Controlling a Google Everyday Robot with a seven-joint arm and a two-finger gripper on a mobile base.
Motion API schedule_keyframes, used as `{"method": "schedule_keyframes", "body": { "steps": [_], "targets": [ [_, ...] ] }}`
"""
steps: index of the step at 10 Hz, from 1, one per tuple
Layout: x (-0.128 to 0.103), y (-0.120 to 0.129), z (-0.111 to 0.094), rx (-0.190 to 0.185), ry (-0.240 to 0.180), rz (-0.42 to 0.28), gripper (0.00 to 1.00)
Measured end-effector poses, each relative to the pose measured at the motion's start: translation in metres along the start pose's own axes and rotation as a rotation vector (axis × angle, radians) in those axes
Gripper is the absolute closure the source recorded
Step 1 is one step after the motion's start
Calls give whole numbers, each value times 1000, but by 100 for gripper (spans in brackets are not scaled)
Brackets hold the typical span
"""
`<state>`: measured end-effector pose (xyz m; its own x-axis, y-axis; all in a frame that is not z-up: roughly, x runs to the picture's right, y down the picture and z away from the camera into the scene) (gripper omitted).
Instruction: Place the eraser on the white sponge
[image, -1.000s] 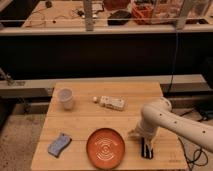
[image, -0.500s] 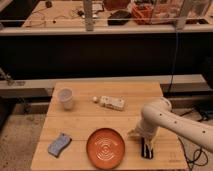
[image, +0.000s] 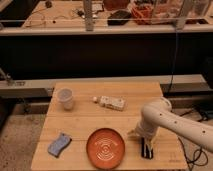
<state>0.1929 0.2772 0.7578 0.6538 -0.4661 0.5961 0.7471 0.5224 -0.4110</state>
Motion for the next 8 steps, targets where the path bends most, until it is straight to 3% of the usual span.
{"method": "schedule_keyframes", "body": {
  "steps": [8],
  "targets": [
    [0, 0, 1, -7, -9, -3, 20]
  ]
}}
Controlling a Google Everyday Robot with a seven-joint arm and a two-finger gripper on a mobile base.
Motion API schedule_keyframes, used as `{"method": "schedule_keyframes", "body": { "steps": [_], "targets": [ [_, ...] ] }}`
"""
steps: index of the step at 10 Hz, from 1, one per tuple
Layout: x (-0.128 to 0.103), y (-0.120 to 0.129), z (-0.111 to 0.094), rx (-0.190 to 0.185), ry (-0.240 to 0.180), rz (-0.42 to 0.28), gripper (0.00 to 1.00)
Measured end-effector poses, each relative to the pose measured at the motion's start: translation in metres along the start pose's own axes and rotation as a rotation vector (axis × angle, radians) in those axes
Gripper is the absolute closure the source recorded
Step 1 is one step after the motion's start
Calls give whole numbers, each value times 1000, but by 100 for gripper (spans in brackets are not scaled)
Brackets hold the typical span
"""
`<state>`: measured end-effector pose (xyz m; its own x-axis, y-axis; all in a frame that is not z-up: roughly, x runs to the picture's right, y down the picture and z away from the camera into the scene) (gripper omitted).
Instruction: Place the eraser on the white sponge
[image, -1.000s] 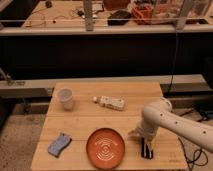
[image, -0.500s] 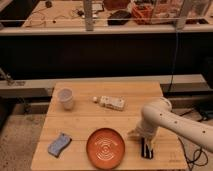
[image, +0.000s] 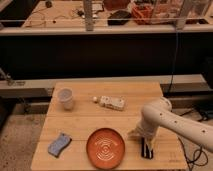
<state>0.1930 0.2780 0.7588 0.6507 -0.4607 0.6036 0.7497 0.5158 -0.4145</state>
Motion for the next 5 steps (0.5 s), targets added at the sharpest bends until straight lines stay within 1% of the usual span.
{"method": "schedule_keyframes", "body": {
  "steps": [5],
  "targets": [
    [1, 0, 1, -4, -5, 0, 20]
  ]
}}
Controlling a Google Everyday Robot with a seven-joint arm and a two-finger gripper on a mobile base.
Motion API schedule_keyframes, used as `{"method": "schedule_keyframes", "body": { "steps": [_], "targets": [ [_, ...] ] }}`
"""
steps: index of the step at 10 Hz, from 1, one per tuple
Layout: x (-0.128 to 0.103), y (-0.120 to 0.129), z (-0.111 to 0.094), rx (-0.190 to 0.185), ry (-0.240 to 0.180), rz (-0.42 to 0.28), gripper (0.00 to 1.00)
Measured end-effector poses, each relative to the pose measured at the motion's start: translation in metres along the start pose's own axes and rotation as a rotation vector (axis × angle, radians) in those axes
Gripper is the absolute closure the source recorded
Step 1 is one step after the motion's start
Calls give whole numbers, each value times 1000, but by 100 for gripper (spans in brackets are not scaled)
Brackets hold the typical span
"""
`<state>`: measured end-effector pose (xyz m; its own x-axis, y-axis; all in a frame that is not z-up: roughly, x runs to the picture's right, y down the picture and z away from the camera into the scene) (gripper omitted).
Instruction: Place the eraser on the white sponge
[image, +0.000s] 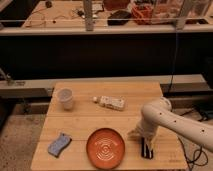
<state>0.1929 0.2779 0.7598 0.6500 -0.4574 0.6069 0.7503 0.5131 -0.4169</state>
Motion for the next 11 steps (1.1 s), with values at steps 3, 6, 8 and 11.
{"method": "schedule_keyframes", "body": {
  "steps": [3, 6, 8, 11],
  "targets": [
    [1, 0, 1, -2, -3, 4, 20],
    [1, 0, 1, -3, -2, 5, 20],
    [1, 0, 1, -2, -2, 8, 20],
    [2, -1, 2, -3, -1, 11, 20]
  ]
}}
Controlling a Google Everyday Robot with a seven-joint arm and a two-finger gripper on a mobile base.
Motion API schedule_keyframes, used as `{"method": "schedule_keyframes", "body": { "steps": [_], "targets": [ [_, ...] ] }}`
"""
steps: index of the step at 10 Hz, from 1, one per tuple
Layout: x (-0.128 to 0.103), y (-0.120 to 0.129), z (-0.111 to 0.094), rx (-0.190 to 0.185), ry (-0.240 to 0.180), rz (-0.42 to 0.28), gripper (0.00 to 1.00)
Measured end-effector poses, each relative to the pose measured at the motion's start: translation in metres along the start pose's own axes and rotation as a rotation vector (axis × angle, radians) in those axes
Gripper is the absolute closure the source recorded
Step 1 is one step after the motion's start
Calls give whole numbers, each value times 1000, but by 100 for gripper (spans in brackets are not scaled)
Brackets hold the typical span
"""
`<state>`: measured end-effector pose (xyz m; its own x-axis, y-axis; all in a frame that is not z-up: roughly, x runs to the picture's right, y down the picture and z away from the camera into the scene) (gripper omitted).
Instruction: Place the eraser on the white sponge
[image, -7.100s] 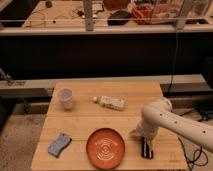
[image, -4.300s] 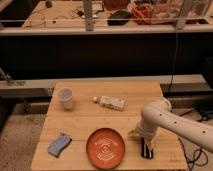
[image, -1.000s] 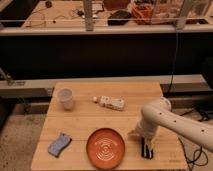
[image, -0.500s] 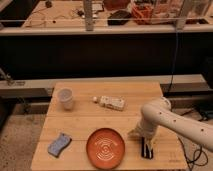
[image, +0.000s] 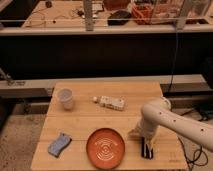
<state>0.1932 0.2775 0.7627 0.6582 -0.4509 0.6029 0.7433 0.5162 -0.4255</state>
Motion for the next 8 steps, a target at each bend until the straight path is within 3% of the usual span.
{"method": "schedule_keyframes", "body": {
  "steps": [8],
  "targets": [
    [2, -2, 0, 1, 1, 7, 20]
  ]
}}
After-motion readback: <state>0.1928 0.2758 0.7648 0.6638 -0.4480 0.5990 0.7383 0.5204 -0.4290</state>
